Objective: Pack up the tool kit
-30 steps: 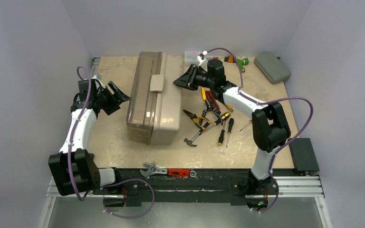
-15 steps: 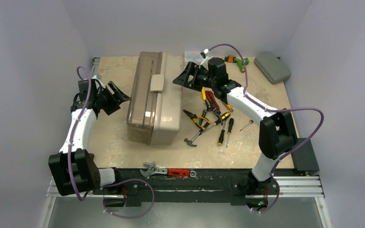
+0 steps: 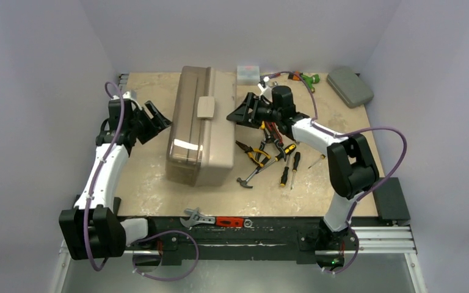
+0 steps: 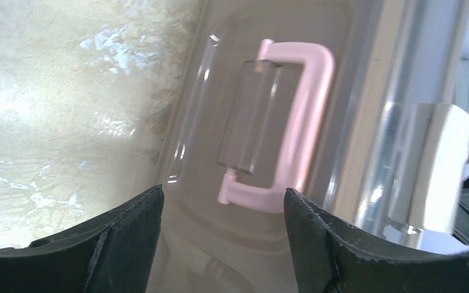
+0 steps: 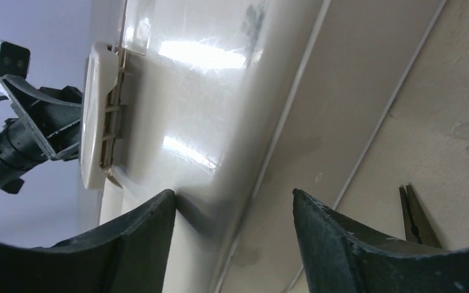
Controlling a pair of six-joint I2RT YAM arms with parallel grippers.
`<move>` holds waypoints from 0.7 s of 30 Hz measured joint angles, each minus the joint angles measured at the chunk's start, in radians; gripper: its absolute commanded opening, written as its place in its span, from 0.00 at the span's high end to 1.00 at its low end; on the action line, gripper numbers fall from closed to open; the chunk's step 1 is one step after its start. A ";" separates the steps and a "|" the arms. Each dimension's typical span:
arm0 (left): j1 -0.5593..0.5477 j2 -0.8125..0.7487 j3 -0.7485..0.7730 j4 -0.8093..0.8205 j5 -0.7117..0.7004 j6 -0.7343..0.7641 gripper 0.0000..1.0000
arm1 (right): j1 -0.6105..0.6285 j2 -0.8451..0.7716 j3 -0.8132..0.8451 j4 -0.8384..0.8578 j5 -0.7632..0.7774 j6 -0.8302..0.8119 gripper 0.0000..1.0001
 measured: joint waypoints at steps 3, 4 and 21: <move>-0.066 -0.026 0.018 0.000 -0.062 -0.005 0.30 | -0.045 0.006 -0.069 0.131 -0.086 0.064 0.57; -0.096 -0.035 0.022 0.001 -0.076 -0.012 0.30 | -0.063 0.008 -0.087 0.172 -0.109 0.083 0.63; -0.486 0.078 0.196 0.061 -0.194 -0.067 0.30 | -0.171 0.124 -0.257 0.472 -0.066 0.205 0.79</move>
